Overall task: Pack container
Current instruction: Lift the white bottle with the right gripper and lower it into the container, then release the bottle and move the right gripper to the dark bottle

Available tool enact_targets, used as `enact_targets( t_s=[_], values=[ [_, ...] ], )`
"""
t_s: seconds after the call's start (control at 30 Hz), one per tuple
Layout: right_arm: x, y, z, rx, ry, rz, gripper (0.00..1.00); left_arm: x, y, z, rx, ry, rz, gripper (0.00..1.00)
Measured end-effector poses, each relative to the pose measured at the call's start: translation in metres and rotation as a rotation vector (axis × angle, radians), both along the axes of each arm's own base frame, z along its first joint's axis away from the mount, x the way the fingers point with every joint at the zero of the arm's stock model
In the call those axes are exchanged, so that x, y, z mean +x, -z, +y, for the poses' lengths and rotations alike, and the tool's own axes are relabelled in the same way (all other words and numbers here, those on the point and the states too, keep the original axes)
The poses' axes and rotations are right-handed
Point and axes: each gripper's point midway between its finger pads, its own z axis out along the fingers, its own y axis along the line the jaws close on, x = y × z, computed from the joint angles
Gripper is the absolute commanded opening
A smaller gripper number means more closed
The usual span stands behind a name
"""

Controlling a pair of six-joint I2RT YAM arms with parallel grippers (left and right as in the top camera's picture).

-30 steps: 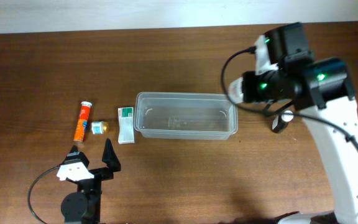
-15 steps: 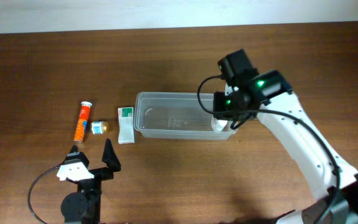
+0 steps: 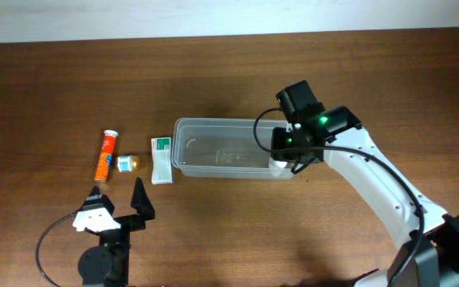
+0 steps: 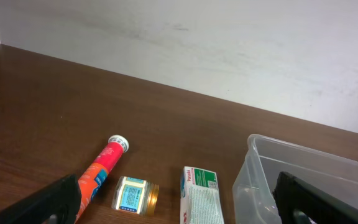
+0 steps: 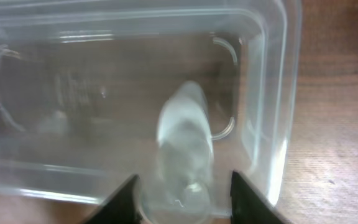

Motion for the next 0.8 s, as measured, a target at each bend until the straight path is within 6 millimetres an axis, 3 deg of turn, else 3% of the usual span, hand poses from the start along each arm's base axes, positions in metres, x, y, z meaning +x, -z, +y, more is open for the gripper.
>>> enact_targets(
  t_s=[0.13,0.3,0.37,0.47,0.6,0.8],
  values=[
    [-0.011,-0.017,-0.007,-0.024,-0.009,0.010,0.54,0.000,0.000,0.000,0.000,0.000,0.000,1.00],
    [-0.009,-0.097,-0.031,-0.039,0.038,-0.164,0.66,0.000,0.000,0.000,0.000,0.000,0.000,1.00],
    [-0.012,-0.131,-0.057,-0.047,0.108,-0.256,0.67,0.000,0.000,0.000,0.000,0.000,0.000,1.00],
    [-0.021,-0.157,-0.112,-0.088,0.255,-0.321,0.71,0.000,0.000,0.000,0.000,0.000,0.000,1.00],
    [-0.023,-0.149,-0.157,-0.128,0.346,-0.275,0.72,0.000,0.000,0.000,0.000,0.000,0.000,1.00],
    [-0.011,-0.071,-0.182,-0.125,0.337,-0.011,0.70,0.000,0.000,0.000,0.000,0.000,0.000,1.00]
  ],
)
